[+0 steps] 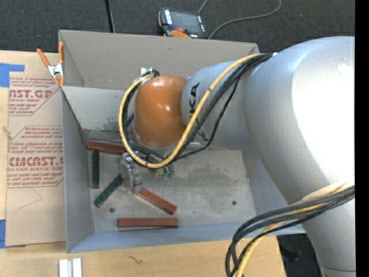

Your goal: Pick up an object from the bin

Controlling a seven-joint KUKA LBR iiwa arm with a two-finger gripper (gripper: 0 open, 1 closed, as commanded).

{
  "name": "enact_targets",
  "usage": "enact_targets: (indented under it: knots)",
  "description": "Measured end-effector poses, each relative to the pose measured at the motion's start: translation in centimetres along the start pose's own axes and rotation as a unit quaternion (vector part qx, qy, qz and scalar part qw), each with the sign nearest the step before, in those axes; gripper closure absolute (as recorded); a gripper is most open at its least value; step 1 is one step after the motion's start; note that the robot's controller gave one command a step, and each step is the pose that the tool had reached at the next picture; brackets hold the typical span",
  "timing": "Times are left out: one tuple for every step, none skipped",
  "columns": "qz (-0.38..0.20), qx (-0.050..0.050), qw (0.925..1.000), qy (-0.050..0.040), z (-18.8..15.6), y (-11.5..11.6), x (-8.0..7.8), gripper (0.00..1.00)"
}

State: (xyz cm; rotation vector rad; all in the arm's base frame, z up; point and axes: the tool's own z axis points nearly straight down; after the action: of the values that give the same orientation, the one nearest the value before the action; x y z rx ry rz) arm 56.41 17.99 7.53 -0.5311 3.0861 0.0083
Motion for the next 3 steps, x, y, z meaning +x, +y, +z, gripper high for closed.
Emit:
enact_targets:
  knots:
    - [0.000, 0.001, 1.0000, 0.0028, 0.4, -0.1, 0.2, 0.00]
    - [-0.097, 0.004, 0.9952, -0.0124, -0.1, 1.1, 6.4, 0.00]
    - [-0.410, -0.001, 0.9122, 0.0045, 0.4, 0.0, 1.5, 0.00]
